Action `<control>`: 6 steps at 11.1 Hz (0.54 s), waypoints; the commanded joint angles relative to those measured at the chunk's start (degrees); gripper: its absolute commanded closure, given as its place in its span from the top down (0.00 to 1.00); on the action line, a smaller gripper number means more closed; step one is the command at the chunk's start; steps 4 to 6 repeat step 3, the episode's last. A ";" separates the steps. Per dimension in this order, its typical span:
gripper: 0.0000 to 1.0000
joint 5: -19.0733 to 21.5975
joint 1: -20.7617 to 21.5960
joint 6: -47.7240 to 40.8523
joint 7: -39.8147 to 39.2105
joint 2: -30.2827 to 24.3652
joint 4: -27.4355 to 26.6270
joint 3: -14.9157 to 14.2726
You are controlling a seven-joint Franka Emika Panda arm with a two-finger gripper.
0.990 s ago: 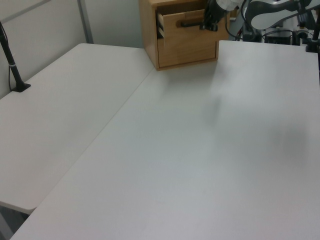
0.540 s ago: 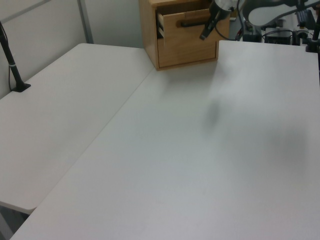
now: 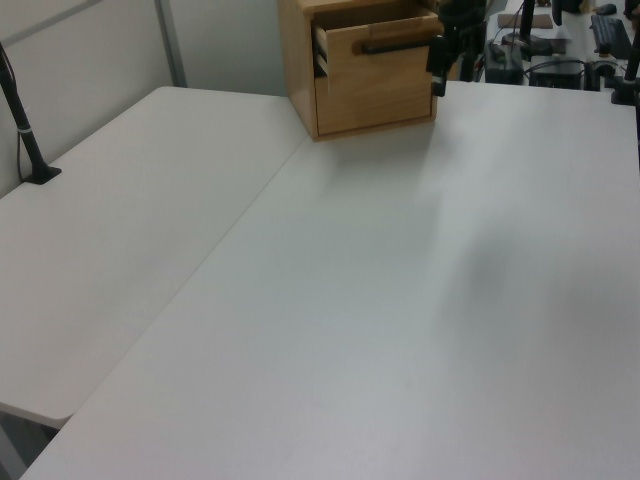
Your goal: Open the drawer by sliding it
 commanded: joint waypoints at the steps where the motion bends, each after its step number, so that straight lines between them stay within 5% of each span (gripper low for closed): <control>1: 1.00 0.78 -0.22 -3.78 -5.75 -0.91 -0.18 -0.50; 6: 1.00 0.87 -0.31 -4.83 -7.45 -1.97 -0.27 -0.50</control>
